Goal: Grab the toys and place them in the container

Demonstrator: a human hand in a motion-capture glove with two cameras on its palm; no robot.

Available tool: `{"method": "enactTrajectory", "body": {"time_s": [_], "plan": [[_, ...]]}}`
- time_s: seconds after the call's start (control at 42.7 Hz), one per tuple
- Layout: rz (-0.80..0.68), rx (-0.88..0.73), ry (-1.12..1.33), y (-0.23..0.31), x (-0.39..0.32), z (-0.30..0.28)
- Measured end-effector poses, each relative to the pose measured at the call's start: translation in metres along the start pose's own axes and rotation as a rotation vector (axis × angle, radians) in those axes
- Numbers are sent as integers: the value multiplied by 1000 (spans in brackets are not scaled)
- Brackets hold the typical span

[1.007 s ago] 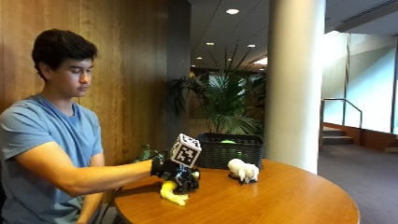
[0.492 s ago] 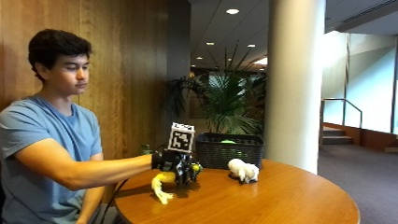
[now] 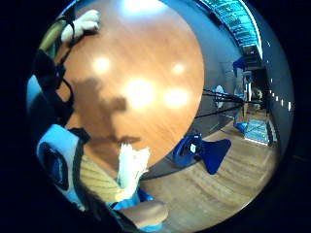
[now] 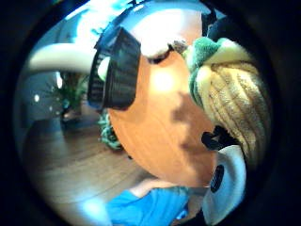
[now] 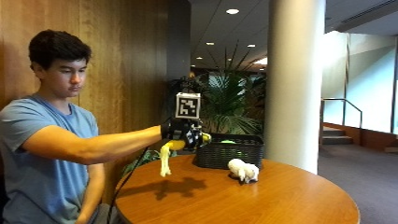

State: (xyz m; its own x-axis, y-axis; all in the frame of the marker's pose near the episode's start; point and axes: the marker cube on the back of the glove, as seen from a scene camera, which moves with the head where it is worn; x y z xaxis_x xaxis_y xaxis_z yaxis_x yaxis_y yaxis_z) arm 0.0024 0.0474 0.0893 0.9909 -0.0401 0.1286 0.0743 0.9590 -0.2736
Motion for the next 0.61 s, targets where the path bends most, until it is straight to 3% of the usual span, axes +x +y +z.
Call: {"method": "enactTrajectory", "body": {"time_s": [0.422, 0.609], "plan": [[-77, 168, -10, -22, -57, -110], [-153, 219, -109, -49, -124, -151]]}}
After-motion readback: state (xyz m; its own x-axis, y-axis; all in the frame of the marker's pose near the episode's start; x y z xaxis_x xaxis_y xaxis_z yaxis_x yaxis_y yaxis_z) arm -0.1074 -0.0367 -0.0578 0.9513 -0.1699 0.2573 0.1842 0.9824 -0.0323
